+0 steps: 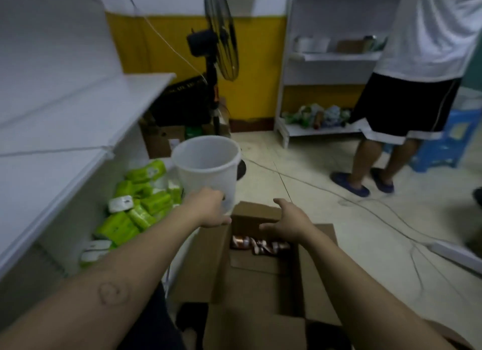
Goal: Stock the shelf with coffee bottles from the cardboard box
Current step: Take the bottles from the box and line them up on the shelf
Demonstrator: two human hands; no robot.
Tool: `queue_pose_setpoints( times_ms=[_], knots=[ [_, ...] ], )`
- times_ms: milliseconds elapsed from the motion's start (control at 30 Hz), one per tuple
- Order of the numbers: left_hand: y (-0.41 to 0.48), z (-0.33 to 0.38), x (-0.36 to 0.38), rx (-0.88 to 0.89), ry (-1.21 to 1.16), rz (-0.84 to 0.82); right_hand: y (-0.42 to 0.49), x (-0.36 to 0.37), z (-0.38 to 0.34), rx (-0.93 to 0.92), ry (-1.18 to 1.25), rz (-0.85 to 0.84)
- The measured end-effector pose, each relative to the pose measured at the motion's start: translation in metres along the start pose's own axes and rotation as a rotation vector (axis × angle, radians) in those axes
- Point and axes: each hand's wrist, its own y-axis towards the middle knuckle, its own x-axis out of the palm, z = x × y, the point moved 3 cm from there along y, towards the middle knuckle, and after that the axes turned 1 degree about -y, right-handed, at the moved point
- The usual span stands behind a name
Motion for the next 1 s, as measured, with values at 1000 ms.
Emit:
queue_pose_setpoints(
  times_ms=[1000],
  knots=[
    [0.333, 0.021, 0.431, -0.042, 0.145, -0.176, 0.28, 0.28, 0.25, 0.177, -0.665, -0.405]
  ],
)
